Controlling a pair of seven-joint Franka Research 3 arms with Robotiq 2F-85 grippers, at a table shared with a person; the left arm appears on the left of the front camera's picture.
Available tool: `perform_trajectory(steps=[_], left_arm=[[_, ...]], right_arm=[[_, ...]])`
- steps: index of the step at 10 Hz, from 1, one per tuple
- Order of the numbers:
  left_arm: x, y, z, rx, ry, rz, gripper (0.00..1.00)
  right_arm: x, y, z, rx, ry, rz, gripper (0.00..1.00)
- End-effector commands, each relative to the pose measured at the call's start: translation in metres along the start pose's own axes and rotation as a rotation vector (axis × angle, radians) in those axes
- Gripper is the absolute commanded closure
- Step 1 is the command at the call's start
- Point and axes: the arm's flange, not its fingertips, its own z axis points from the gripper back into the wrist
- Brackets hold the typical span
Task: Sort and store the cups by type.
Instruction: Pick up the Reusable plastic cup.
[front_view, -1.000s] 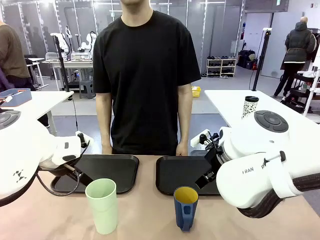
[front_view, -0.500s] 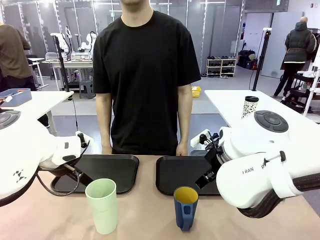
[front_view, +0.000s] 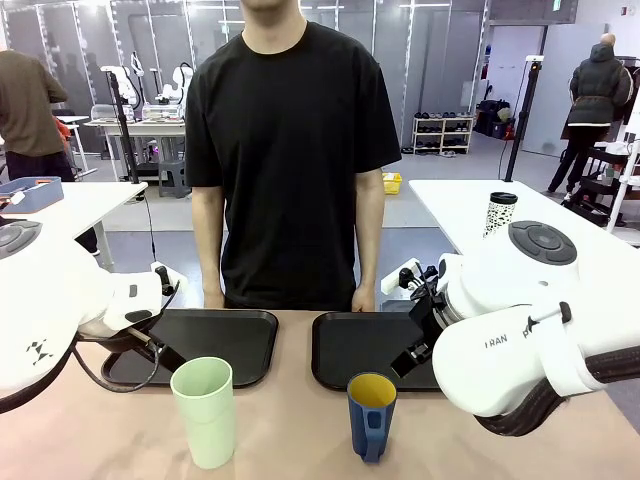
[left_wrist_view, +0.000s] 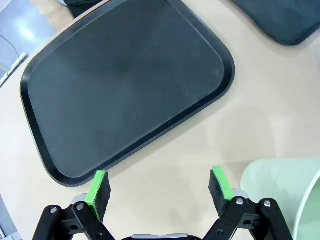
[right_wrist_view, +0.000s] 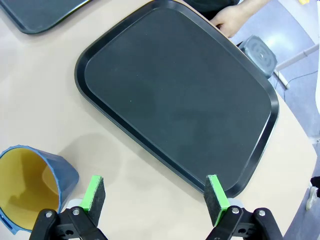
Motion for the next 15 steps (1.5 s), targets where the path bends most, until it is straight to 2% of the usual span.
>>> perform_trajectory(steps=[1, 10, 11, 13, 14, 15], left_arm=[[0.000, 0.000, 0.000, 0.000, 0.000, 0.001, 0.00], [0.000, 0.000, 0.000, 0.000, 0.000, 0.000, 0.00], [0.007, 0.004, 0.008, 0.014, -0.054, -0.012, 0.00], [0.024, 0.015, 0.030, 0.063, -0.153, 0.023, 0.00], [0.034, 0.018, 0.052, 0.048, -0.237, 0.045, 0.00], [0.037, 0.012, 0.067, 0.054, -0.274, 0.021, 0.00]], right_arm=[[0.000, 0.000, 0.000, 0.000, 0.000, -0.002, 0.00], [0.000, 0.000, 0.000, 0.000, 0.000, 0.000, 0.00], [0.009, -0.005, 0.012, -0.090, 0.010, -0.032, 0.00], [0.034, -0.014, 0.050, -0.190, -0.070, -0.033, 0.00], [0.048, -0.017, 0.074, -0.240, -0.085, -0.038, 0.00], [0.054, -0.014, 0.092, -0.274, -0.085, -0.049, 0.00]])
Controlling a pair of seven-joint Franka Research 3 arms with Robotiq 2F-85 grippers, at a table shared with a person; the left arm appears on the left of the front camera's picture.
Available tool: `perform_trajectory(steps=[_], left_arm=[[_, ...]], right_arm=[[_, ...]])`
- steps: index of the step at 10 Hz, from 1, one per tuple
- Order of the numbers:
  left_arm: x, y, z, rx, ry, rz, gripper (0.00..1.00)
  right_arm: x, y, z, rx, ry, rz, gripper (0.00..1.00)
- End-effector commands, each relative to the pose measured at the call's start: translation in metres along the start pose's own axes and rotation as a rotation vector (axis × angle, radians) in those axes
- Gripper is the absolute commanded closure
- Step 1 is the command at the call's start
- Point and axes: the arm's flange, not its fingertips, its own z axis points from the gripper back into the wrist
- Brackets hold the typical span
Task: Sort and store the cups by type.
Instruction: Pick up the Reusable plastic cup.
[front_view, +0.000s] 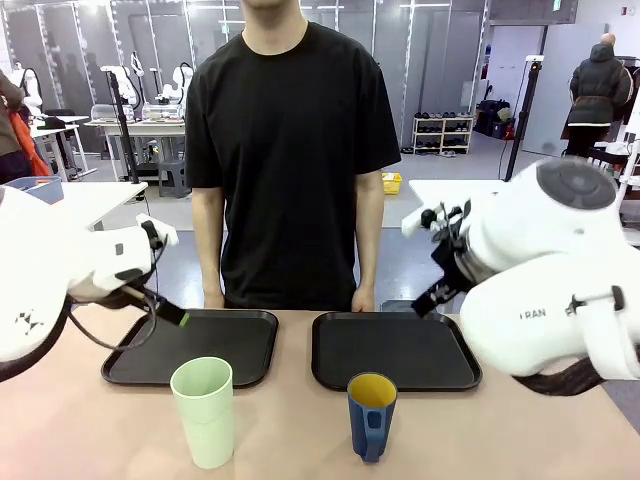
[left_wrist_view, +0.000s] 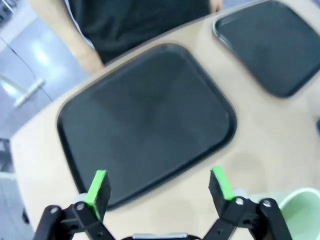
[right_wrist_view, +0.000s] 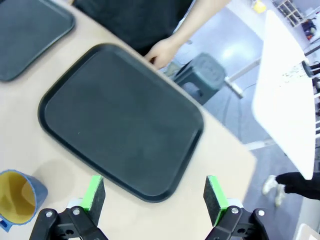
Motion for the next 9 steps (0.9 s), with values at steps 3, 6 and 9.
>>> perform_trajectory(steps=[3, 6, 9], left_arm=[[0.007, -0.048, 0.074, 0.045, -0.152, -0.085, 0.00], [0.001, -0.062, 0.089, 0.025, -0.174, -0.167, 0.00], [-0.006, -0.053, 0.084, 0.030, -0.160, -0.176, 0.00]], right_arm=[[0.022, 0.042, 0.083, -0.160, -0.040, -0.015, 0.00], [0.012, 0.057, 0.105, -0.200, -0.077, 0.030, 0.00], [0.005, 0.050, 0.101, -0.221, -0.075, 0.051, 0.00]])
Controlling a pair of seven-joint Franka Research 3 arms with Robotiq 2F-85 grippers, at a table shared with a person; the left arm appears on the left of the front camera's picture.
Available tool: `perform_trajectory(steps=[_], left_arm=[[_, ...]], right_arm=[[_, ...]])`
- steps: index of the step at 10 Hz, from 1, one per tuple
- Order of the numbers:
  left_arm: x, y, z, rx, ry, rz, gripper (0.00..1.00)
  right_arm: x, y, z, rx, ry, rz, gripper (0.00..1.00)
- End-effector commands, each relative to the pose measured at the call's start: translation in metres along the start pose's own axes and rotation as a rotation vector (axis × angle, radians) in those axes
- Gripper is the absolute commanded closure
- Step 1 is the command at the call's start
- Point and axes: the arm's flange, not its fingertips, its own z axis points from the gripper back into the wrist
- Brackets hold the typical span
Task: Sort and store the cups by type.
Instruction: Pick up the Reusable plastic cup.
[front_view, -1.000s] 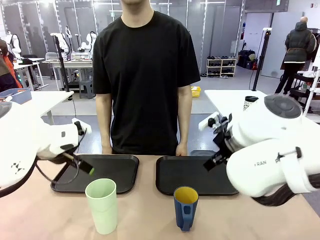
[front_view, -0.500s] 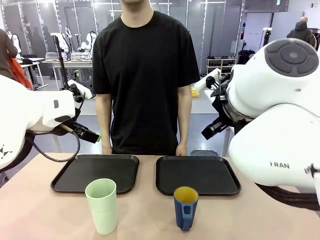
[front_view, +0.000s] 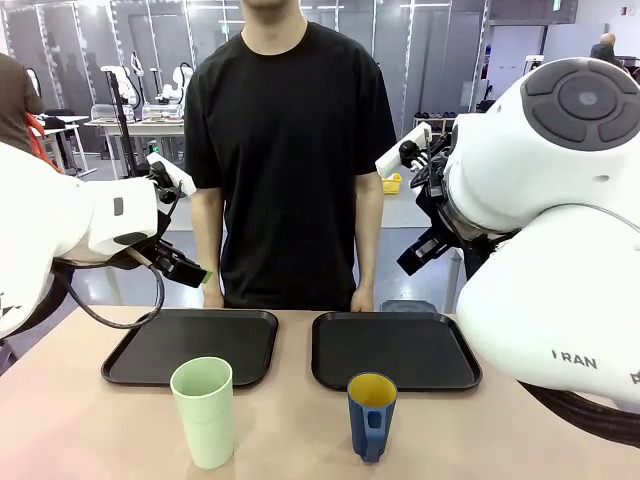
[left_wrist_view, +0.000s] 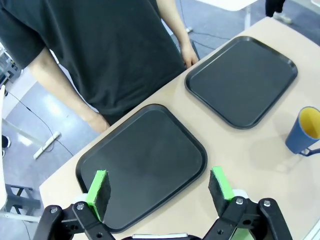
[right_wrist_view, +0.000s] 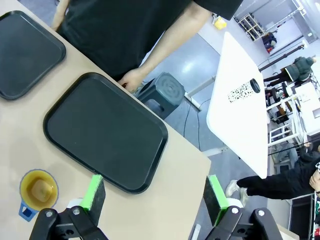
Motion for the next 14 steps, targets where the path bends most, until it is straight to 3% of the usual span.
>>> perform_trajectory(steps=[1, 3, 6, 8, 10, 14], left_arm=[[-0.054, 0.005, 0.012, 0.025, 0.030, -0.034, 0.00], [-0.077, 0.048, -0.004, 0.033, 0.130, -0.001, 0.00], [-0.115, 0.118, -0.036, -0.031, 0.162, 0.060, 0.00], [-0.140, 0.159, -0.053, -0.016, 0.249, 0.161, 0.00], [-0.153, 0.176, -0.063, -0.032, 0.240, 0.283, 0.00], [-0.154, 0.176, -0.069, -0.033, 0.265, 0.288, 0.00]], right_arm=[[-0.035, -0.009, -0.019, -0.009, 0.009, -0.009, 0.00], [-0.055, -0.046, -0.061, 0.029, 0.092, -0.021, 0.00], [-0.084, -0.087, -0.134, 0.110, 0.174, -0.031, 0.00], [-0.101, -0.102, -0.169, 0.168, 0.294, -0.030, 0.00], [-0.109, -0.107, -0.183, 0.204, 0.313, -0.094, 0.00], [-0.109, -0.107, -0.183, 0.180, 0.335, -0.143, 0.00]])
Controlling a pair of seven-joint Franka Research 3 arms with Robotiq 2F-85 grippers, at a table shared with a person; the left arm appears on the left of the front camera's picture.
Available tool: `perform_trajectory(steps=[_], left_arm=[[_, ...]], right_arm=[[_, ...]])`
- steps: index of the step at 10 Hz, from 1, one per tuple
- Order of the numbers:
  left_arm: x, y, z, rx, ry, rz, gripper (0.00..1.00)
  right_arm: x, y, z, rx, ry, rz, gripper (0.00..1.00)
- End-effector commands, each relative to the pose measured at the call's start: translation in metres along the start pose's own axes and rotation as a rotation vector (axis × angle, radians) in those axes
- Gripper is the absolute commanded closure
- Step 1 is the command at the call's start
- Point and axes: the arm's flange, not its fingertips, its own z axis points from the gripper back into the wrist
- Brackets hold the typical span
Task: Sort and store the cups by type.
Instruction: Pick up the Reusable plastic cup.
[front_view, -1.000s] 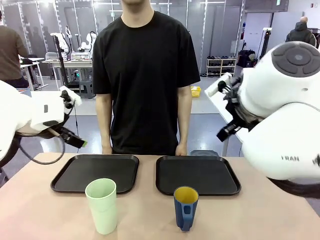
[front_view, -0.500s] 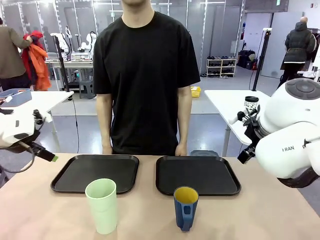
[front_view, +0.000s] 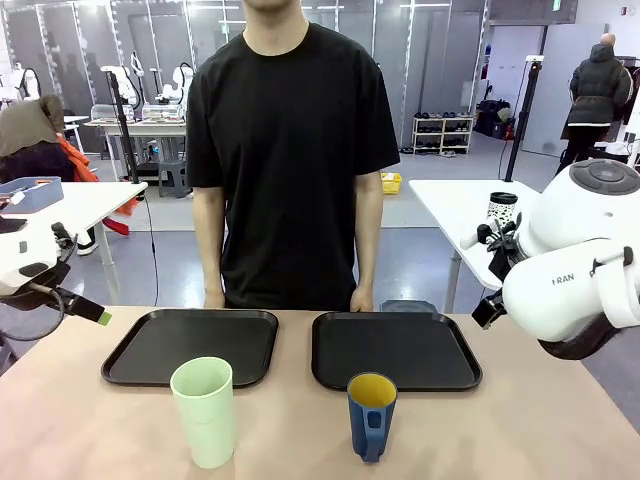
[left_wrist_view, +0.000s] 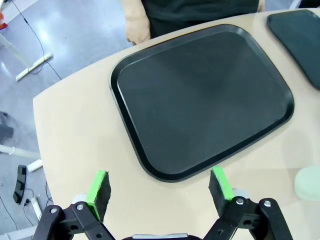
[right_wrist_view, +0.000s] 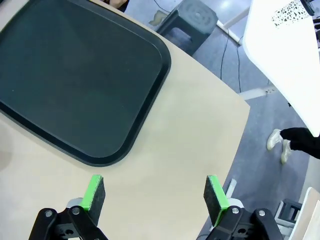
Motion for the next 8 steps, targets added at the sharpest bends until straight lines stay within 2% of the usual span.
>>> perform_trajectory(steps=[1, 2, 8], left_arm=[[0.0060, 0.0038, -0.0056, -0.009, 0.030, 0.000, 0.00], [0.0000, 0.0000, 0.0000, 0.000, 0.000, 0.000, 0.00], [0.0000, 0.0000, 0.0000, 0.000, 0.000, 0.000, 0.00]], right_arm=[[-0.0015, 0.0014, -0.0021, 0.001, 0.001, 0.004, 0.00], [-0.0015, 0.0014, -0.0021, 0.001, 0.001, 0.004, 0.00], [-0.0015, 0.0014, -0.0021, 0.001, 0.001, 0.004, 0.00]])
